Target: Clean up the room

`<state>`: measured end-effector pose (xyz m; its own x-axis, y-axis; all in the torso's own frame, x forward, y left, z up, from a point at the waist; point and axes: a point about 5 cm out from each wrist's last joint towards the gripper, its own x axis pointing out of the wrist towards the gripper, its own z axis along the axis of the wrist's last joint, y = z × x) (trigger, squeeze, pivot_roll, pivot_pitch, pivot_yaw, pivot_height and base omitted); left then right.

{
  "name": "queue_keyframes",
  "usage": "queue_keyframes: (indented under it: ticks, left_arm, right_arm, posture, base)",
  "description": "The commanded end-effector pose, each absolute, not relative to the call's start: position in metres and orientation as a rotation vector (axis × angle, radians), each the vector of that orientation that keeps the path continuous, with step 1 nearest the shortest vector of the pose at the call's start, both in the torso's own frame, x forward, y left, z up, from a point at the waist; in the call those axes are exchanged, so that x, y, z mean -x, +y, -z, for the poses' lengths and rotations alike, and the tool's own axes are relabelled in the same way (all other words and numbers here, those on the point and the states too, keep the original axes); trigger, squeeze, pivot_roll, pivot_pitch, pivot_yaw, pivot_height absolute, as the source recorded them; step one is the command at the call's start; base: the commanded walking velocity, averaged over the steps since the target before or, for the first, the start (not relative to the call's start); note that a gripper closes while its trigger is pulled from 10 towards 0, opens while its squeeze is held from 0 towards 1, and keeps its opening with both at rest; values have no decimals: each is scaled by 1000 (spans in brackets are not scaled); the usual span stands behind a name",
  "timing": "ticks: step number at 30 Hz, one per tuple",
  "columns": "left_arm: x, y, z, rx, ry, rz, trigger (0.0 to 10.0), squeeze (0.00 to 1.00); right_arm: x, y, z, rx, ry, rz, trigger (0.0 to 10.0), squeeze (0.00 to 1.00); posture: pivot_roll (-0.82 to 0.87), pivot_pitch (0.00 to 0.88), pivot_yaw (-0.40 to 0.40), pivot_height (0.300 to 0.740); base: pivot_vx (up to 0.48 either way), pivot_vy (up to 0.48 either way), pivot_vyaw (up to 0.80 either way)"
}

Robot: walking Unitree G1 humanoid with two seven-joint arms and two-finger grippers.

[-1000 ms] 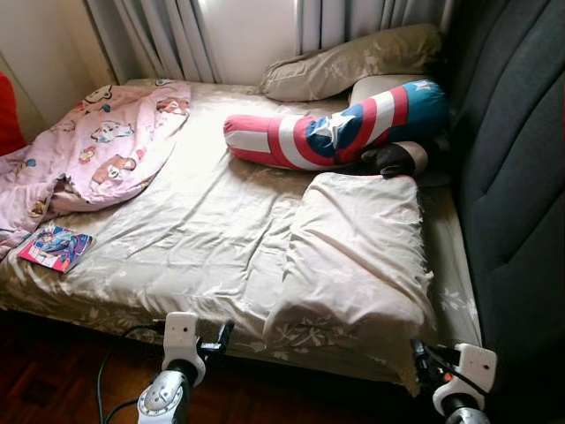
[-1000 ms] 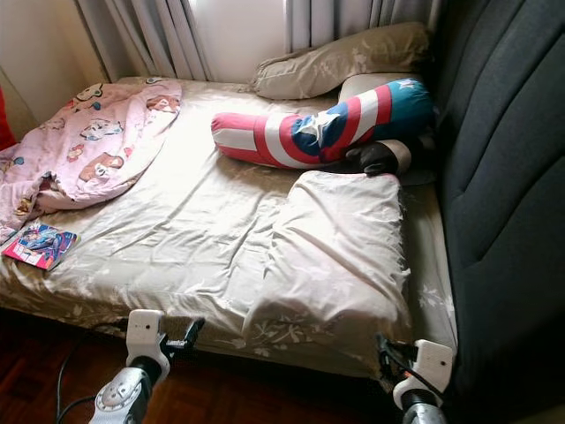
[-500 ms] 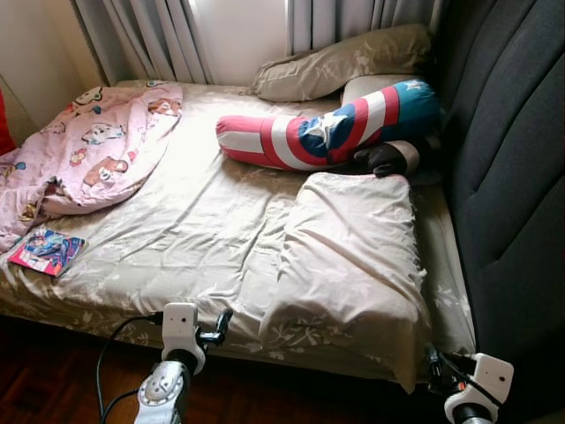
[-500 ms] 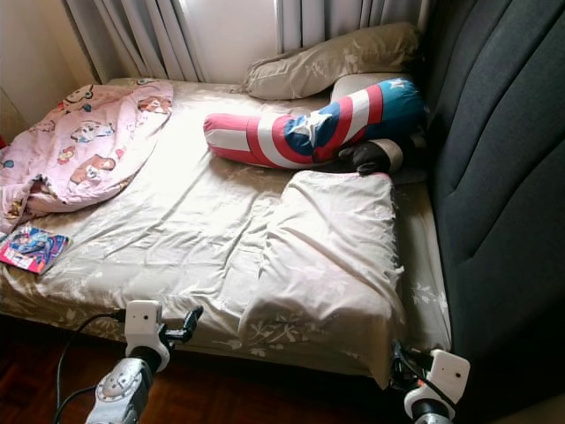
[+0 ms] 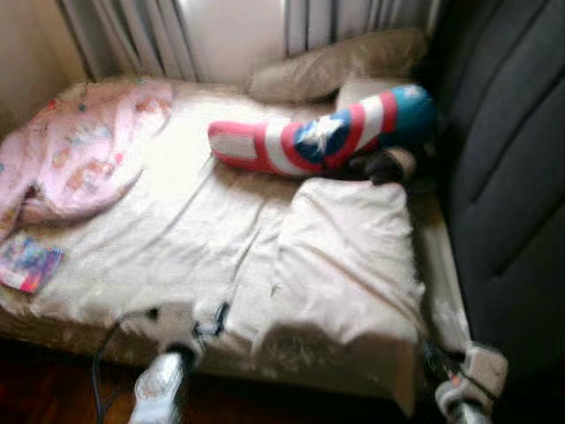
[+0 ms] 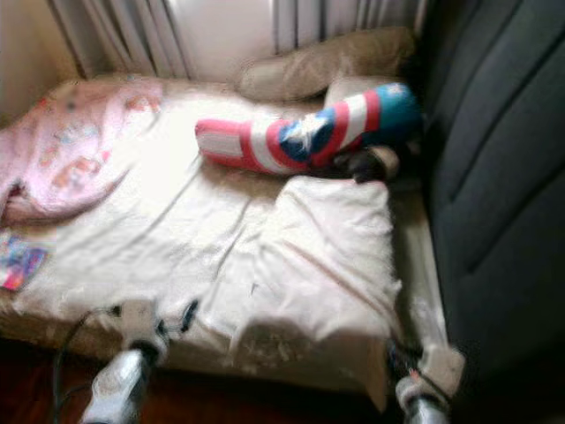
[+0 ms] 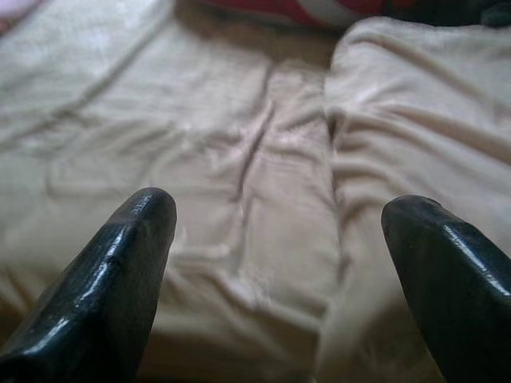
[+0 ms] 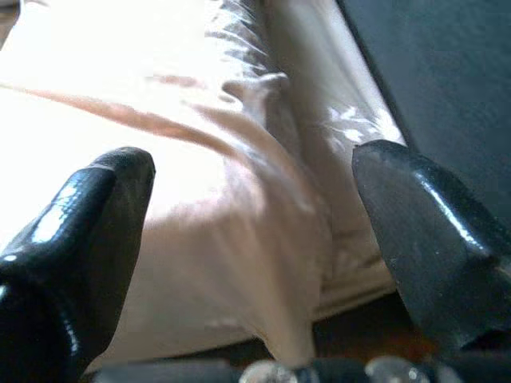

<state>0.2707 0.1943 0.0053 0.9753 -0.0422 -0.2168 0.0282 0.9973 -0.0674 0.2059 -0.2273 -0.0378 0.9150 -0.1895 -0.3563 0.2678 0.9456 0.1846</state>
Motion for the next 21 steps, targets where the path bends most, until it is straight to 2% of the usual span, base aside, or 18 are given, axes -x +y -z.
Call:
queue_keyframes:
  ticks: [1,5,8,13,21]
  left_arm:
    - [-274,187,-7,83,218,55,10000,0]
    - [-275,186,-8,85,217,61,10000,0]
    - [-276,186,-9,86,211,68,10000,0]
    - [-278,185,-12,90,201,81,10000,0]
    - [-281,184,-16,93,183,85,10000,0]
  right_arm:
    - [-200,-237,39,-225,355,268,10000,0]
    - [-200,-238,39,-230,358,274,10000,0]
    - [-200,-237,40,-247,367,279,10000,0]
    - [-201,-235,39,-239,355,265,10000,0]
    - [-204,-235,36,-241,342,248,10000,0]
  posture:
    - [-32,0,3,740]
    - [-30,0,3,740]
    - [-27,0,2,740]
    - [-29,0,2,740]
    - [-29,0,3,740]
  base:
    - [292,0,0]
    - [298,0,0]
    - [296,0,-577]
    - [0,0,-656]
    - [0,0,0]
